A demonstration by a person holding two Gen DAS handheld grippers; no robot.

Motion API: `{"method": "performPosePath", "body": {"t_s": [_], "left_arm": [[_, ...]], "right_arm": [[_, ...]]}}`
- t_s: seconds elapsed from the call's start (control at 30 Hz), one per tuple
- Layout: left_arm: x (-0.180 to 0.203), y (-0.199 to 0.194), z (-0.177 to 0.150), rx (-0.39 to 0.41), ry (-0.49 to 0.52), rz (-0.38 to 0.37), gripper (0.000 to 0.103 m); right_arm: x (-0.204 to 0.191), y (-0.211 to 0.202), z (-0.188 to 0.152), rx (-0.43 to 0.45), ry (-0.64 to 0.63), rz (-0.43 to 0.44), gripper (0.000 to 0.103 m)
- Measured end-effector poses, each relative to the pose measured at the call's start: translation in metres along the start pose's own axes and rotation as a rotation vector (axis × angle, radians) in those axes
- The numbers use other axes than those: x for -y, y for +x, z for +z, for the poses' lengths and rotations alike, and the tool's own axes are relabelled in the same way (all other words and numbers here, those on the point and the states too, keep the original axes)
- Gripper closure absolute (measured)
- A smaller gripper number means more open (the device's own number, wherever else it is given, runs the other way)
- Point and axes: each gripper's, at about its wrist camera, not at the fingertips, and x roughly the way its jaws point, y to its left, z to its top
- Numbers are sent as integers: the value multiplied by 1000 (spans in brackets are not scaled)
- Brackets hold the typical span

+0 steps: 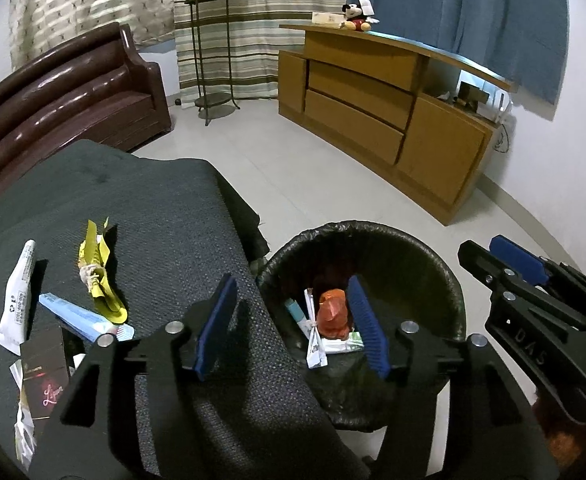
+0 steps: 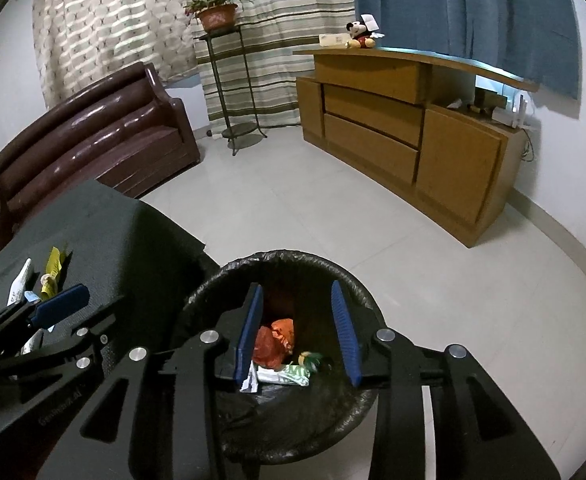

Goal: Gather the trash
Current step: 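Open both tools to drop the spray can and paper roll into the bin, then return both tools to the table toward the crumpled paper and white tube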

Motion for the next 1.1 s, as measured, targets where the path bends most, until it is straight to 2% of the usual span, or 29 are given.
{"method": "performPosePath", "body": {"t_s": [0.1, 0.23, 0.73, 1.1], "left_arm": [[-1, -3, 2, 6, -10, 1, 38], [-5, -9, -1, 7, -15, 1, 36], [-27, -42, -9, 31, -40, 27, 35], [-68, -77, -24, 51, -95, 87, 35]], "right_arm": [[0, 0, 0, 3, 0, -3, 62], [1, -1, 0, 6, -1, -2, 59], [-19, -13, 3, 14, -39, 38, 57], [-59, -25, -8, 2, -112, 101, 57]]}}
